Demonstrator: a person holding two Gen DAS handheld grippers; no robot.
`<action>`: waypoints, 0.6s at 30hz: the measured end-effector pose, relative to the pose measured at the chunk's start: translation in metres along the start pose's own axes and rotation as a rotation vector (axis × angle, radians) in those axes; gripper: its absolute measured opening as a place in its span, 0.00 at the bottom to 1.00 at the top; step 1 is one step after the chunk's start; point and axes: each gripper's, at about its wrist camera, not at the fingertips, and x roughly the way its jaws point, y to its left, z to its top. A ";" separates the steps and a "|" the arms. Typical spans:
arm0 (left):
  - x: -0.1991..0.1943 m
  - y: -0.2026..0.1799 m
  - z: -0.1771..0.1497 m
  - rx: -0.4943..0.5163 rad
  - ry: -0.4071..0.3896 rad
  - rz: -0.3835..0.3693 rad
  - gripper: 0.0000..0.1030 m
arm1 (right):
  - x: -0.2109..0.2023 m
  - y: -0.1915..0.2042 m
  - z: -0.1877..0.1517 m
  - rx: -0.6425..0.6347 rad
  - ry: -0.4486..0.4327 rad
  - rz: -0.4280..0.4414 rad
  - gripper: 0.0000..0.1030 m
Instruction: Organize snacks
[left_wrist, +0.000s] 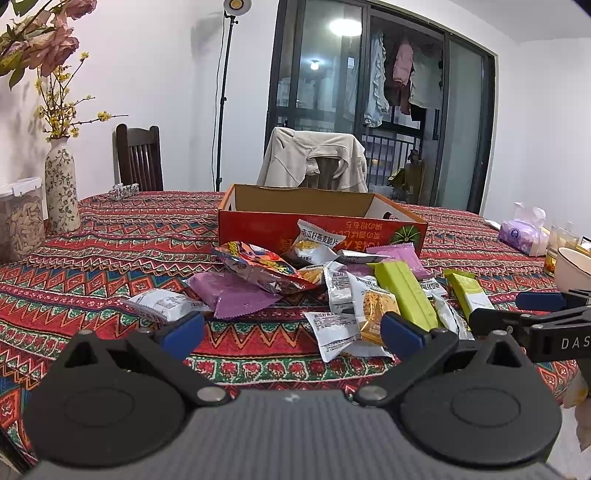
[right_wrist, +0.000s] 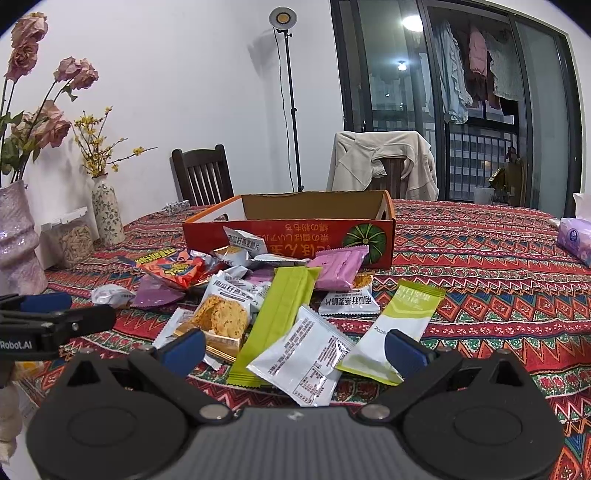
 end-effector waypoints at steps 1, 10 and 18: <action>0.000 0.000 0.000 0.000 0.000 0.000 1.00 | 0.000 0.000 0.000 0.000 0.001 0.000 1.00; 0.002 0.000 0.000 -0.001 0.003 0.000 1.00 | 0.004 -0.001 0.000 0.001 0.008 0.001 1.00; 0.011 0.003 -0.001 -0.006 0.021 0.001 1.00 | 0.009 -0.004 0.001 0.010 0.013 0.005 0.94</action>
